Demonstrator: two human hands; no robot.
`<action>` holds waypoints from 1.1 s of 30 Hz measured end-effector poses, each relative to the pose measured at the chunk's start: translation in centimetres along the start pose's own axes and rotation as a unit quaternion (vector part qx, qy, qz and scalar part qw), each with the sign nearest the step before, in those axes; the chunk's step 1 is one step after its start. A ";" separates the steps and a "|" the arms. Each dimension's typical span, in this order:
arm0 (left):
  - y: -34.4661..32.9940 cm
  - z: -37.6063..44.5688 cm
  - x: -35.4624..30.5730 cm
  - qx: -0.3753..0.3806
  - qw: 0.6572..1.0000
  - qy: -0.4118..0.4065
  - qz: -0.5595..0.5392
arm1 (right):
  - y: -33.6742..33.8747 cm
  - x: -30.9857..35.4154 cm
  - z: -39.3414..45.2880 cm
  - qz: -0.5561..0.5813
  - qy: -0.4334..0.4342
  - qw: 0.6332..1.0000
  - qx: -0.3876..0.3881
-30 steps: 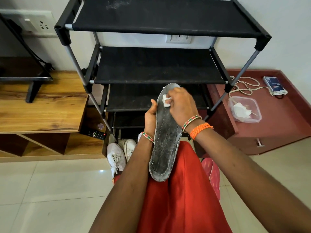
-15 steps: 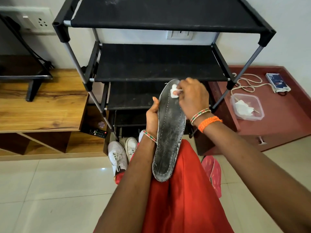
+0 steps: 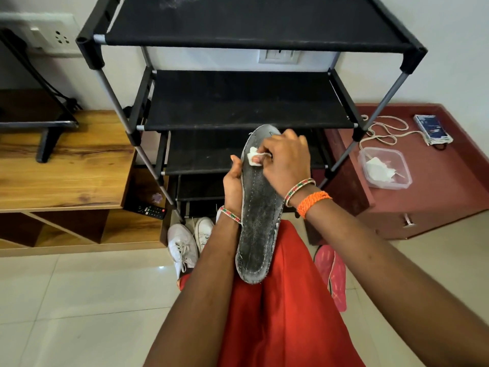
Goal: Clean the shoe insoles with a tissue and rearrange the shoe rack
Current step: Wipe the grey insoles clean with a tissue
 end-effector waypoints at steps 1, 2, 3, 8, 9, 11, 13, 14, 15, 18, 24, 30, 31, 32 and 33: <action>0.0 0.0 -0.1 -0.004 1.000 -0.009 0.005 | 0.0 0.2 -0.1 0.003 -0.006 1.000 0.000; 0.2 0.1 -0.2 -0.011 1.000 -0.018 0.011 | -0.2 0.6 -0.4 0.014 -0.006 1.000 0.008; 0.2 0.0 -0.5 -0.019 0.999 -0.025 0.012 | -0.6 1.1 -1.1 0.031 -0.003 0.999 0.021; 1.4 0.6 -1.0 -0.049 0.999 -0.012 -0.006 | -1.4 1.6 -4.9 0.142 -0.020 0.986 0.082; 1.5 0.7 -1.1 -0.054 0.998 -0.018 -0.006 | -1.4 1.5 -5.0 0.139 -0.018 0.986 0.088; 1.7 0.8 -0.8 -0.057 0.998 -0.013 -0.005 | -1.1 1.0 -4.4 0.071 -0.002 0.994 0.082; 1.7 0.8 -0.2 -0.054 0.998 0.001 0.011 | -0.8 0.2 -2.9 -0.027 0.015 0.998 0.062; 2.0 0.9 0.1 -0.064 0.998 0.001 0.020 | -0.7 -0.6 -1.9 -0.057 0.005 0.997 0.053; 2.1 0.9 0.1 -0.074 0.997 -0.003 0.028 | -0.4 -1.3 -0.9 -0.073 -0.011 0.996 0.041; 3.4 1.3 -0.1 -0.129 0.990 -0.033 0.054 | 0.1 -2.6 1.5 -0.066 -0.035 0.997 0.003; 1.9 0.7 -0.2 -0.074 0.996 -0.023 0.032 | -1.6 -0.7 -1.2 0.081 0.004 0.995 0.065; 1.7 0.7 0.7 -0.050 0.998 0.007 0.033 | -1.1 -1.2 -1.9 0.100 0.004 0.993 0.063; 1.3 0.5 1.0 -0.040 0.998 0.013 0.040 | -0.6 -2.0 -0.9 0.070 -0.006 0.997 0.040; 1.1 0.4 1.2 -0.038 0.998 0.015 0.047 | -0.1 -2.7 -0.1 0.056 -0.022 0.998 0.016; 0.8 0.2 1.3 -0.033 0.998 0.015 0.052 | 0.4 -3.4 0.6 0.057 -0.043 0.997 -0.007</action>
Point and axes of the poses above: each hand's wrist, its own z-axis towards the middle knuckle, its own y-axis out of the back of the hand, x = y × z, the point moved 9 cm from there along z, towards the middle knuckle, and after that the axes turned 5 degrees about -x, right-handed, at the moved point
